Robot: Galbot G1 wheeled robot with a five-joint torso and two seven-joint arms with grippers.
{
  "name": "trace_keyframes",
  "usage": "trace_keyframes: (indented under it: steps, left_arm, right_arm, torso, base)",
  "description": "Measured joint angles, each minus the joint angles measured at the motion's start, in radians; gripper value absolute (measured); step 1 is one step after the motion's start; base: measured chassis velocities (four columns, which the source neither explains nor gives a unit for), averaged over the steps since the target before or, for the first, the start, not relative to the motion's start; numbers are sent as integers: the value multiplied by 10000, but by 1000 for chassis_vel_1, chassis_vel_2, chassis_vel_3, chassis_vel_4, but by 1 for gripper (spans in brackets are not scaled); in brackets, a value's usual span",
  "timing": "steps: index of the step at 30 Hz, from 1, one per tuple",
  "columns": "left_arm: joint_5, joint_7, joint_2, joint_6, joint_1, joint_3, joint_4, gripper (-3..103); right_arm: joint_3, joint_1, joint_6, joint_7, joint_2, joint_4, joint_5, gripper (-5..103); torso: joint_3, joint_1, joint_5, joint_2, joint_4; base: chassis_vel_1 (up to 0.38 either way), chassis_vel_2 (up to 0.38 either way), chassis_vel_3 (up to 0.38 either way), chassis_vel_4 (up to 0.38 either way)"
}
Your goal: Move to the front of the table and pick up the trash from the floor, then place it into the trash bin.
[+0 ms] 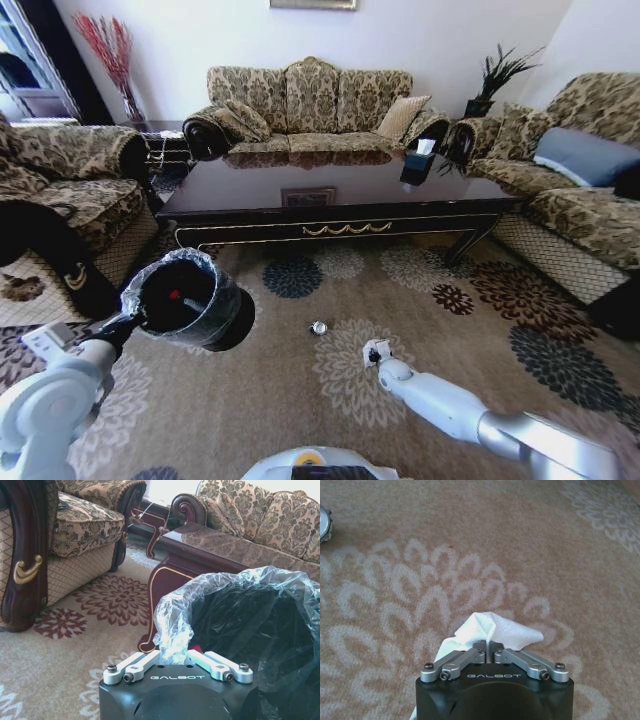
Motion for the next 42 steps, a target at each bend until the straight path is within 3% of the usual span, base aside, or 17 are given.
trace_keyframes:
  steps: [8, 12, 16, 24, 31, 38, 42]
  left_arm:
    - [5, 10, 86, 0, -10, 5, 67, 3]
    - [59, 17, 81, 0, -6, 146, 142, 3]
    - [274, 106, 46, 0, -5, 350, 402, 3]
    - [588, 178, 27, -40, -112, 850, 1126, 3]
    - [592, 154, 57, -46, -175, 1079, 1469, 3]
    - [507, 120, 46, -50, -260, 1249, 1608, 3]
    - [409, 37, 28, -79, -348, 1534, 1574, 3]
  right_arm:
    - [289, -50, 769, -571, -324, 499, -352, 0]
    - [660, 134, 2161, -1441, -574, 905, -655, 0]
    - [1023, 312, 2727, -1815, -719, 1503, -634, 0]
    - [1405, 1093, 3183, -2461, -1092, 3466, 389, 0]
    - [1403, 1843, 3453, -3736, -1838, 5191, 912, 0]
    - [534, 3289, 3508, -4177, -1988, 6273, 1231, 0]
    - [-900, 4915, 3598, -4106, -1020, 6237, 1435, 0]
  torso:
    - [0, 0, 1, 0, 0]
    - [0, 0, 1, 0, 0]
    - [0, 0, 2, 0, -1]
    - [0, 0, -2, 0, 2]
    - [0, 0, -1, 0, -1]
    - [1, 0, -1, 0, -3]
    - [1, 0, 3, 0, 3]
  base:
    - [0, 0, 0, 0]
    - [0, 0, 0, 0]
    - [0, 0, 0, 0]
    - [0, 0, 0, 0]
    - [0, 0, 0, 0]
    - [0, 0, 0, 0]
    - [0, 0, 0, 0]
